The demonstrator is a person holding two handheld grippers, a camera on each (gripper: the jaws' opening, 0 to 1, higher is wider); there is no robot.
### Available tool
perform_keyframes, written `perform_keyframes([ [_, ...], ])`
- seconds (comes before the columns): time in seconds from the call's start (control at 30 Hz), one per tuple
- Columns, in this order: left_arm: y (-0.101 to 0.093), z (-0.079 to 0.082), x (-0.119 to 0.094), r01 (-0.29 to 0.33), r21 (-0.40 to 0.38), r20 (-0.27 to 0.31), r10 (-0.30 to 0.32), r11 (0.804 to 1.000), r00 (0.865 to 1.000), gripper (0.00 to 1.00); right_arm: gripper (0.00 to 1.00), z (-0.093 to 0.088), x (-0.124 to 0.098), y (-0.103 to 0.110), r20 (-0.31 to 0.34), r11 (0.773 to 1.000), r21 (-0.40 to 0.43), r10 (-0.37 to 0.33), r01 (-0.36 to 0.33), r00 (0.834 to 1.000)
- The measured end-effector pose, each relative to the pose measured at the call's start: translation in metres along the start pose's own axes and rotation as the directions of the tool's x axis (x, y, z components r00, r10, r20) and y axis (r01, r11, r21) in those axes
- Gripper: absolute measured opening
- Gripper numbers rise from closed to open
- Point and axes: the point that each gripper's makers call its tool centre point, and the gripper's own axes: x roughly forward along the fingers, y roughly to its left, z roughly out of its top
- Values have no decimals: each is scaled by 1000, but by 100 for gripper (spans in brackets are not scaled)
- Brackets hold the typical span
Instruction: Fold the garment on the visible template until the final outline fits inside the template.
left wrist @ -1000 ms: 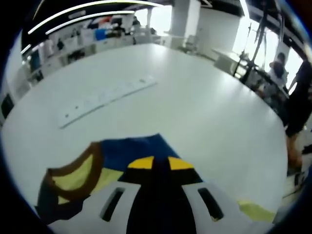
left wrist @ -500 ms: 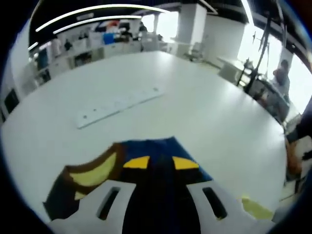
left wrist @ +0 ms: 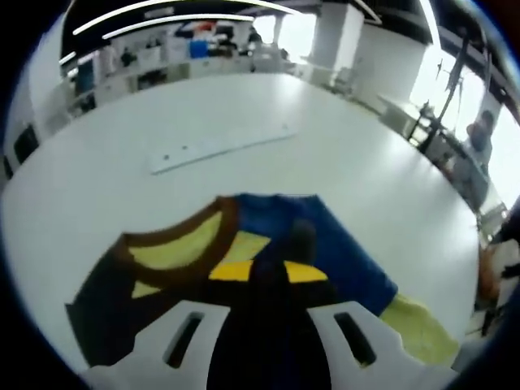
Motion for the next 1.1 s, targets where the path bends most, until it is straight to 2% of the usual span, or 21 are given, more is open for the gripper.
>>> perform_keyframes([
  [0.1,5,-8,2,-6,-14,-18,6,1000,1000,10,100,0,1,0,0,1000,0,3,-3,1000],
  [0.43,7,-16,7,-13,-29,-39,12,999,999,8,100,-3,5,-1,-9,1000,5,7,-7,1000],
  [0.5,7,-15,7,-13,-40,-32,12,999,999,5,100,-2,5,-2,-7,1000,8,7,-7,1000],
  [0.53,7,-15,6,-14,-44,-33,12,999,999,0,100,-2,5,-2,-7,1000,8,7,-7,1000],
  [0.87,6,-13,4,-15,-82,-37,12,997,999,0,100,-1,7,-1,-6,1000,1,17,-17,1000],
  [1.1,-2,-8,-2,4,-100,-16,-5,995,1000,0,100,0,6,0,-2,1000,-5,21,-21,1000],
])
